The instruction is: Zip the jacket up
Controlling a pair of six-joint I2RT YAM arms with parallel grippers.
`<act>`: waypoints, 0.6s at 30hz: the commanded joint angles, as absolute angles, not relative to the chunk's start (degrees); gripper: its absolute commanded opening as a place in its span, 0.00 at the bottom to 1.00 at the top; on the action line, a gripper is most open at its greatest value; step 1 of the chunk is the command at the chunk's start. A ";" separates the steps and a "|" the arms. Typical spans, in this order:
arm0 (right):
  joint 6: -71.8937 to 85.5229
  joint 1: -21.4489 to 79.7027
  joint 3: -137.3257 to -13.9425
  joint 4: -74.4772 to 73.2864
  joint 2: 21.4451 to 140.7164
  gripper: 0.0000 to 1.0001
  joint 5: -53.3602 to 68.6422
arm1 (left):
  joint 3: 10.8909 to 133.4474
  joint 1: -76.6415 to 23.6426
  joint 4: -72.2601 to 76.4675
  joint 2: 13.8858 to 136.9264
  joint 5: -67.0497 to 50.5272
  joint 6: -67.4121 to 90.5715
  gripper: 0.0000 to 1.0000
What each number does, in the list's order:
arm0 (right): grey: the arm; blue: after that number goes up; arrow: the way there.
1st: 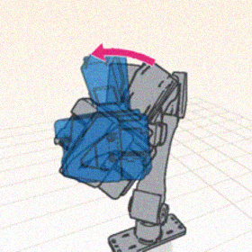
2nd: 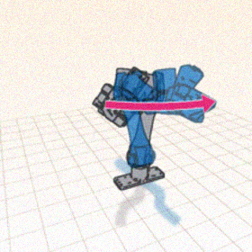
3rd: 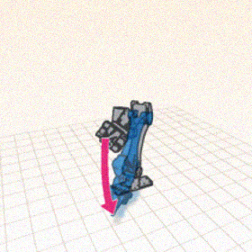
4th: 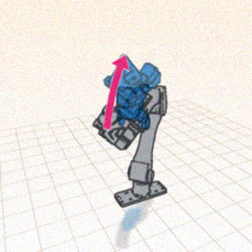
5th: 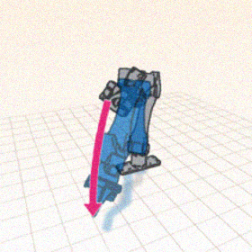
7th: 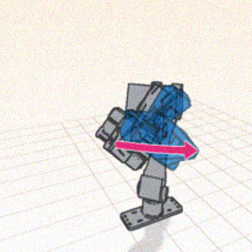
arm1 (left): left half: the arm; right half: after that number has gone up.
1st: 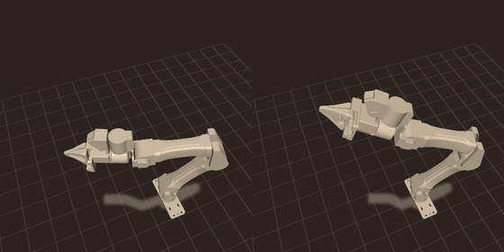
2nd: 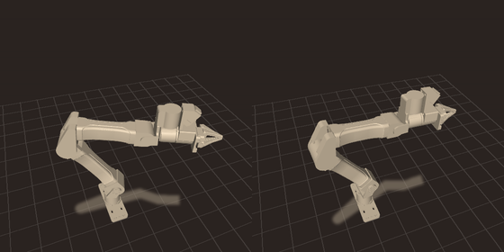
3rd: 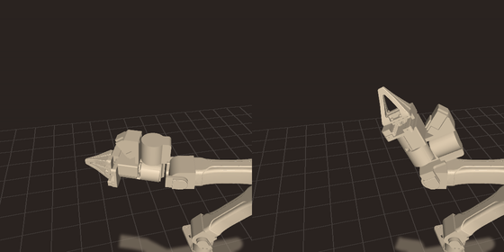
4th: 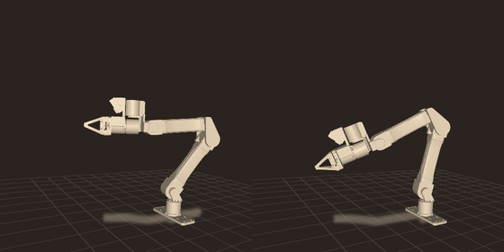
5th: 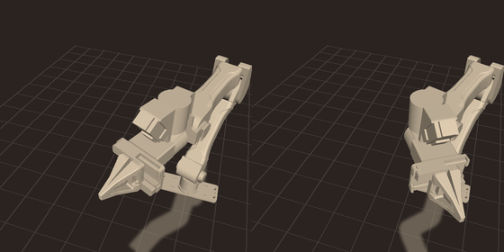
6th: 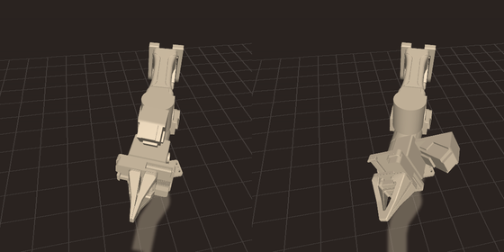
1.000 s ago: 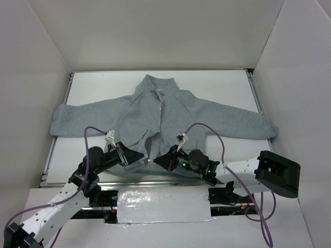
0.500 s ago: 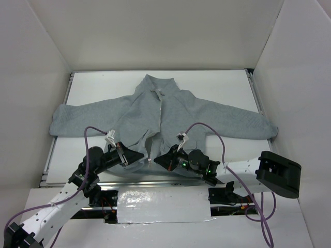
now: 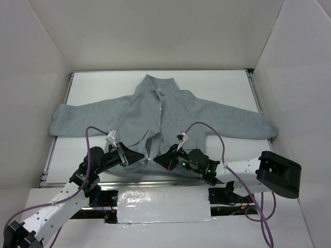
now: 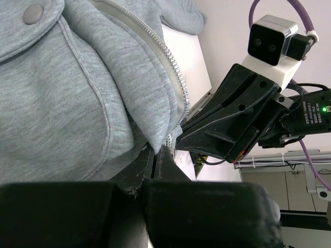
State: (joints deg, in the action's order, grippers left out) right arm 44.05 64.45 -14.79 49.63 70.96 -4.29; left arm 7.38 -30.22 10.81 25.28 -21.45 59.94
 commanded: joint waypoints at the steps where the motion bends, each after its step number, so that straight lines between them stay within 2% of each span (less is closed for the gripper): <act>1: 43.07 64.16 -17.31 51.50 69.43 0.00 -4.83 | 7.38 -30.50 15.12 25.22 -22.67 59.59 0.00; 18: 43.07 63.19 -18.37 51.24 69.52 0.00 -4.75 | 6.24 -30.50 15.99 24.52 -23.47 60.29 0.00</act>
State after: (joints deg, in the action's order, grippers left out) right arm 43.99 63.59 -15.29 49.15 70.94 -4.27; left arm 6.94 -30.22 11.66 25.23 -22.02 60.12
